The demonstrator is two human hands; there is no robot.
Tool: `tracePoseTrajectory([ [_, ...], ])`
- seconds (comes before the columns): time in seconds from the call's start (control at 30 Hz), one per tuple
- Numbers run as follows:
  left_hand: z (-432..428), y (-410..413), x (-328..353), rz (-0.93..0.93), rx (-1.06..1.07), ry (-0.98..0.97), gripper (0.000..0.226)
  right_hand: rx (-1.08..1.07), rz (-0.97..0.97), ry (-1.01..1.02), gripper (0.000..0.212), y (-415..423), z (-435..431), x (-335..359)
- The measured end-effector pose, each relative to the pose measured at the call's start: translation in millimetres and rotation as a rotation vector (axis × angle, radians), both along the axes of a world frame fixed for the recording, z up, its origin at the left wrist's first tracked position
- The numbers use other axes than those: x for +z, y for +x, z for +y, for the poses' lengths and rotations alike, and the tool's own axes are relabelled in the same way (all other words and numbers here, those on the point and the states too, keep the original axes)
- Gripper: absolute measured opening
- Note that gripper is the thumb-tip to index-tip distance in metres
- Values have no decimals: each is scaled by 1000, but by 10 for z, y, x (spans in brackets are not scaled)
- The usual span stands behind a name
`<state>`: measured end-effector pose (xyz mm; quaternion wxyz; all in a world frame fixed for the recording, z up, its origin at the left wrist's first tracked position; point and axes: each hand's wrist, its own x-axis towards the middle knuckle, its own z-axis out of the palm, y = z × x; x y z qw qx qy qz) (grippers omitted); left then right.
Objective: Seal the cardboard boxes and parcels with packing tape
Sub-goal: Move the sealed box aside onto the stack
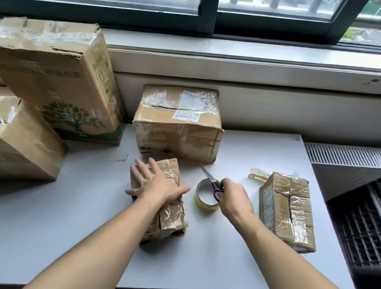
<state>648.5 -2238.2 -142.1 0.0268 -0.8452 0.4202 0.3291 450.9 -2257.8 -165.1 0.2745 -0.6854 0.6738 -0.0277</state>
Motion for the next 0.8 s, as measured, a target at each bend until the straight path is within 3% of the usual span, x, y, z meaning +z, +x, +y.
tracePoseTrajectory([
  [0.1,45,44,-63,-75,-106,-52,128,-64,50,-37,15,-122,43,-53],
  [0.23,202,326,-76,-108,-424,-148,119,-135,80,-18,27,-241,98,-210],
  [0.4,316,586,-128,-48,-703,-203,123,-127,98,48,23,-253,174,-348],
  [0.5,358,608,-114,-15,-589,-165,138,-132,132,16,23,-216,186,-328],
  [0.6,459,671,-76,-21,-422,-53,147,-122,125,-202,20,-73,172,-226],
  [0.73,585,772,-76,-83,-412,-47,140,18,-169,-281,20,297,151,-130],
  [0.8,596,812,-70,-108,-488,-94,132,204,-295,-204,37,492,173,-96],
])
